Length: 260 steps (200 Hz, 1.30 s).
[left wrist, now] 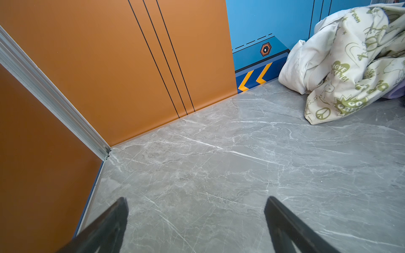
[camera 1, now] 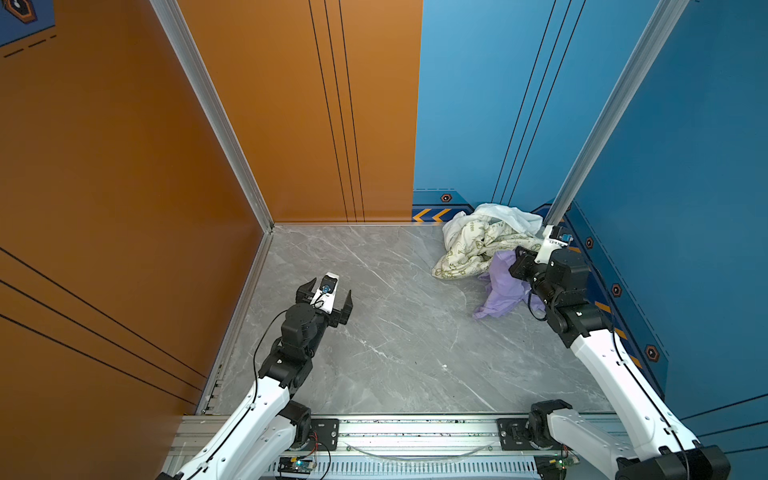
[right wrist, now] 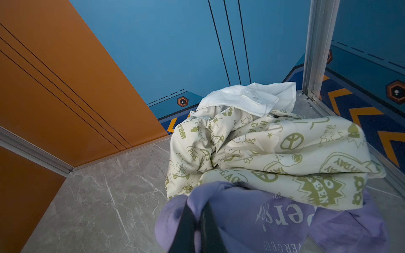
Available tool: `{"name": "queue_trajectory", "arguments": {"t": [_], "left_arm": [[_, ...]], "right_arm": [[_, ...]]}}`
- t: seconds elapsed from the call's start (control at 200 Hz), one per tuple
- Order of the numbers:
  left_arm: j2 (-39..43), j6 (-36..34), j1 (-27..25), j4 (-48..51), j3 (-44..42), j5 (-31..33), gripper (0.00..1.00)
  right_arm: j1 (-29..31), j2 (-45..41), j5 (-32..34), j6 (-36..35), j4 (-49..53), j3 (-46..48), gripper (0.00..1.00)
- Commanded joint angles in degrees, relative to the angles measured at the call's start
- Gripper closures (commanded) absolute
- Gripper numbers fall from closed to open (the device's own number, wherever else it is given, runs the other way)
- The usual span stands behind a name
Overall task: Pick out a specific cloth from the pile
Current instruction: 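Pull the purple T-shirt out of the pile with the right gripper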
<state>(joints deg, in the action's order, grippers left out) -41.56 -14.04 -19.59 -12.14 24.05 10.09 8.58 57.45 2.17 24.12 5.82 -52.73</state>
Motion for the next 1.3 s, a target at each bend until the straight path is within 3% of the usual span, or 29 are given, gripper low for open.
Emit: {"name": "queue_trajectory", "arguments": {"t": [0.0, 0.551, 0.956, 1.296], "left_arm": [[0.73, -0.63, -0.54, 0.3, 0.46, 1.03, 0.02], [0.87, -0.72, -0.61, 0.39, 0.39, 1.25, 0.02], [1.03, -0.81, -0.72, 0.48, 0.33, 1.37, 0.02], [1.04, -0.94, -0.84, 0.6, 0.38, 1.44, 0.02]], "right_arm": [[0.33, -2.1, 0.54, 0.85, -4.51, -0.33, 1.0], [0.34, -3.92, 1.42, 0.59, -3.8, -5.16, 1.0], [0.16, -0.42, 0.72, -1.79, -2.33, -15.96, 1.0], [0.25, -0.36, -2.12, 0.46, -4.39, -21.5, 1.0]]}}
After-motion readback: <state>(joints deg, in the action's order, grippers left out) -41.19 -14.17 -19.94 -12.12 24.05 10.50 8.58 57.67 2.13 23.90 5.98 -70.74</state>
